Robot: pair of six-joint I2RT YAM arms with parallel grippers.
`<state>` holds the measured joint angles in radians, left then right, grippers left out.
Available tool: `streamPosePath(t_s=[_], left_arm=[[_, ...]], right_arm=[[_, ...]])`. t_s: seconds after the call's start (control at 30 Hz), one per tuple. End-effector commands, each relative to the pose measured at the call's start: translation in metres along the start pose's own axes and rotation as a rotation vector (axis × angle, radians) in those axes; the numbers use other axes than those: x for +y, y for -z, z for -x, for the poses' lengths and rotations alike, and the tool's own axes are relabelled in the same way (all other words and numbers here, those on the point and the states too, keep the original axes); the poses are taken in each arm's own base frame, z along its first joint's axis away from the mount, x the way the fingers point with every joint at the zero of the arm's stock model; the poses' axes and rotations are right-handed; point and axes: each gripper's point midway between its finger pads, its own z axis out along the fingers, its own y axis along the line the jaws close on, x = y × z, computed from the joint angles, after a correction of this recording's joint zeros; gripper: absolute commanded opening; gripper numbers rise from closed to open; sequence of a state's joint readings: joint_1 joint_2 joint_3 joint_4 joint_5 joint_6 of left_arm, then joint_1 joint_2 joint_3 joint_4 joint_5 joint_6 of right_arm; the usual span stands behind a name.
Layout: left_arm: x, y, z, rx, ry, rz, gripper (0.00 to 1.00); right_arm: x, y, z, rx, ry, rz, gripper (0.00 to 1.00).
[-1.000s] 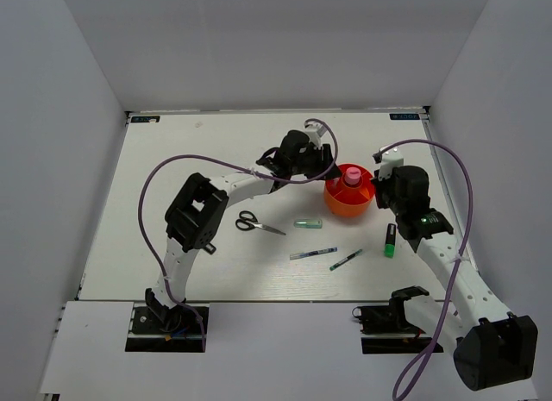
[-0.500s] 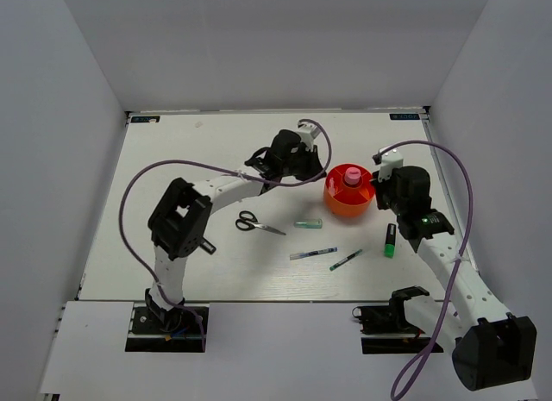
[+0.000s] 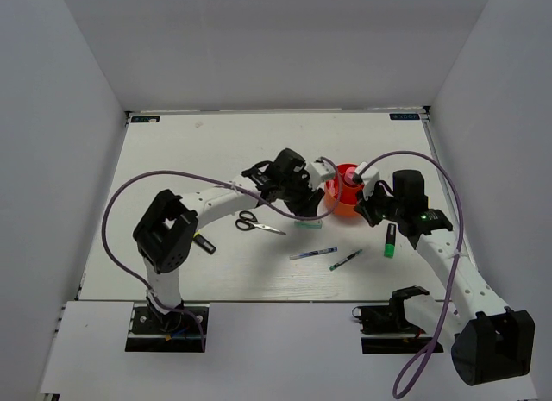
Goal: Sort the stationery into containers
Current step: Pick up the stationery from the center of the board.
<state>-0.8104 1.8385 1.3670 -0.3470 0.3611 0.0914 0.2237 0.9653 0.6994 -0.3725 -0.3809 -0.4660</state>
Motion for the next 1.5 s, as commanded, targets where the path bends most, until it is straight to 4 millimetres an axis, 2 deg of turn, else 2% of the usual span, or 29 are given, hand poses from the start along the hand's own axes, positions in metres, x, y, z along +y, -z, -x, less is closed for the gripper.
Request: streamPosePath(t_s=[0.0,0.13,0.23,0.27,0.5,0.77,0.9,1.0,1.13,1.23,1.4,1.43,1.47], left_arm=[[-0.015,-0.004,-0.013,0.037,-0.159,-0.083,0.60],[-0.017,-0.019,-0.023,0.060,-0.238,-0.104,0.60],[-0.013,-0.026,-0.023,0.068,-0.252,-0.107,0.60],[-0.014,-0.030,-0.030,0.095,-0.251,-0.115,0.60],[0.003,-0.054,-0.044,0.142,-0.261,-0.064,0.60],[0.012,-0.063,-0.054,0.169,-0.277,-0.017,0.59],[0.017,-0.066,-0.065,0.198,-0.292,0.026,0.54],[0.020,-0.067,-0.083,0.240,-0.317,0.071,0.50],[0.020,-0.070,-0.096,0.261,-0.349,0.118,0.45],[0.021,-0.069,-0.104,0.273,-0.338,0.134,0.34],[0.019,-0.063,-0.102,0.266,-0.325,0.139,0.15],[0.020,-0.062,-0.102,0.267,-0.321,0.145,0.13],[0.019,-0.058,-0.096,0.252,-0.313,0.150,0.10]], right_arm=[[0.004,0.006,0.017,-0.064,0.059,0.034,0.03],[0.002,0.006,0.017,-0.053,0.046,0.031,0.42],[0.001,0.006,0.015,-0.035,0.036,0.034,0.44],[0.001,0.005,0.012,-0.027,0.029,0.036,0.44],[-0.001,0.006,0.012,-0.027,0.026,0.026,0.44],[-0.002,0.006,0.011,-0.029,0.016,0.030,0.44],[-0.001,0.007,0.011,-0.033,0.018,0.033,0.44],[-0.002,0.009,0.012,-0.039,0.013,0.029,0.44],[-0.002,0.010,0.013,-0.045,0.008,0.031,0.44],[-0.003,0.012,0.015,-0.055,0.004,0.025,0.44],[-0.005,0.015,0.016,-0.062,-0.002,0.017,0.42],[-0.005,0.015,0.016,-0.064,-0.003,0.017,0.41],[-0.006,0.015,0.016,-0.065,-0.006,0.014,0.41]])
